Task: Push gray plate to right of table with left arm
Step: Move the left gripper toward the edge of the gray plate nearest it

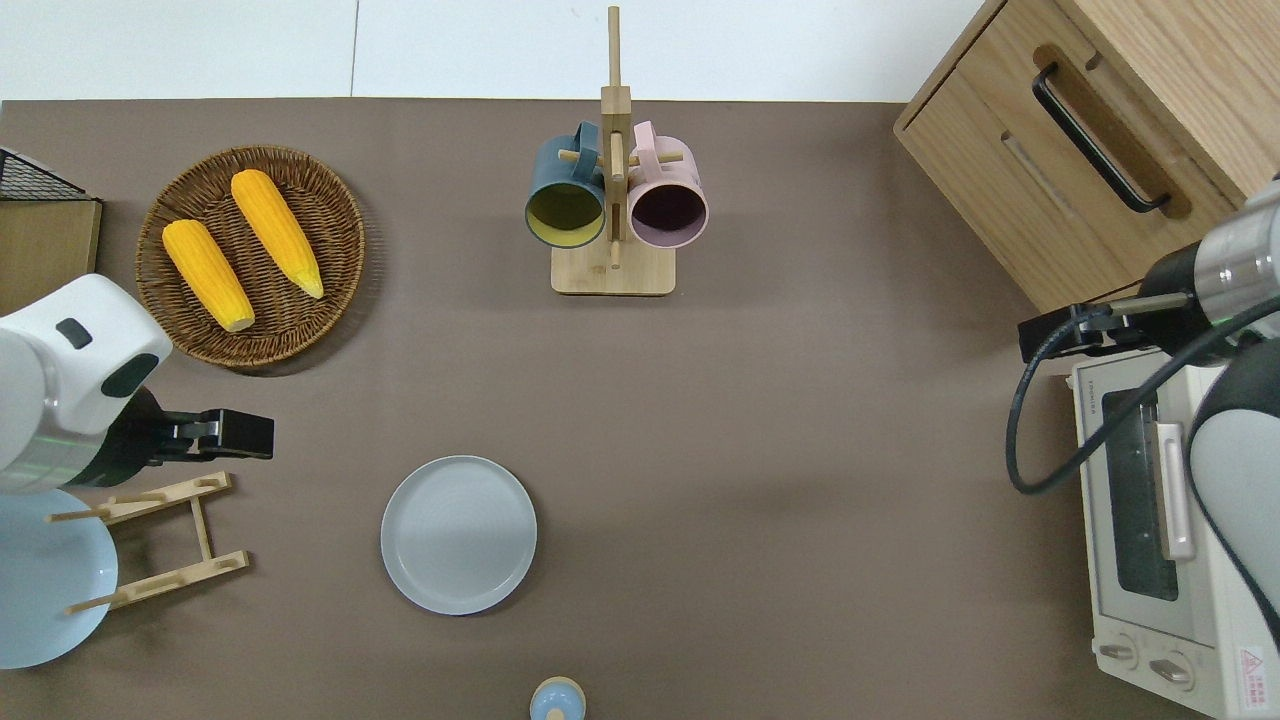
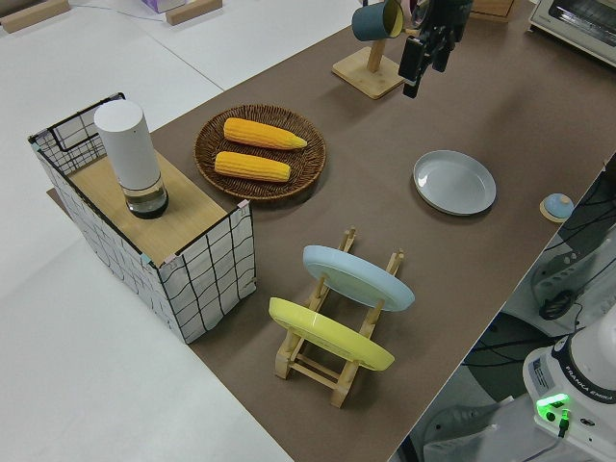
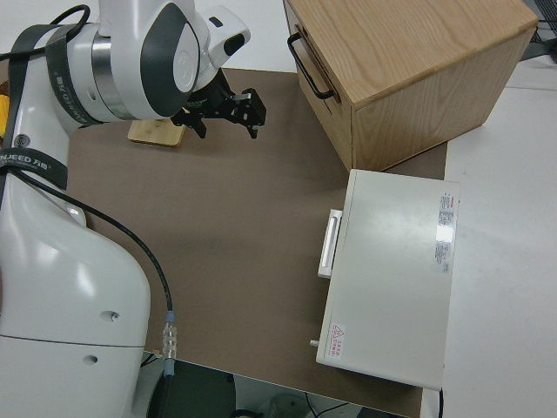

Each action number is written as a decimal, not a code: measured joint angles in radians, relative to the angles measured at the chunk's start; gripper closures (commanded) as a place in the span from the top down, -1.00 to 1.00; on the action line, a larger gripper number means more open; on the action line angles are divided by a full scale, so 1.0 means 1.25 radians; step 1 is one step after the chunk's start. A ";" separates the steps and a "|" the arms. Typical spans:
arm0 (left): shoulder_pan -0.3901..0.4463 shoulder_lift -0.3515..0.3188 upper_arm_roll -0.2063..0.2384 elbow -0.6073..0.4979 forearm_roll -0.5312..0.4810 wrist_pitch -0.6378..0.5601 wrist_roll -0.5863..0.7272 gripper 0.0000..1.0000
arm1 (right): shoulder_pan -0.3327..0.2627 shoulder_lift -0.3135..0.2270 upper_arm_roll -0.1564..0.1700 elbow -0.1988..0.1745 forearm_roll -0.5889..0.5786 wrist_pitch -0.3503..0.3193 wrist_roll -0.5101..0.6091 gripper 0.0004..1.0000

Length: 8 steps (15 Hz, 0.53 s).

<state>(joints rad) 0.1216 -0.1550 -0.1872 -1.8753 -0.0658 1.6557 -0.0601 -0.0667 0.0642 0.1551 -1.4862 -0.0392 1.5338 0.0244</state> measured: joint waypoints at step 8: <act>-0.021 -0.040 -0.008 -0.155 -0.013 0.117 -0.004 0.99 | 0.000 0.000 0.000 0.000 0.000 0.000 0.000 0.97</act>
<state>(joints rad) 0.0956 -0.2054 -0.1975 -2.0691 -0.0822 1.8022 -0.0654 -0.0667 0.0642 0.1551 -1.4862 -0.0392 1.5338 0.0244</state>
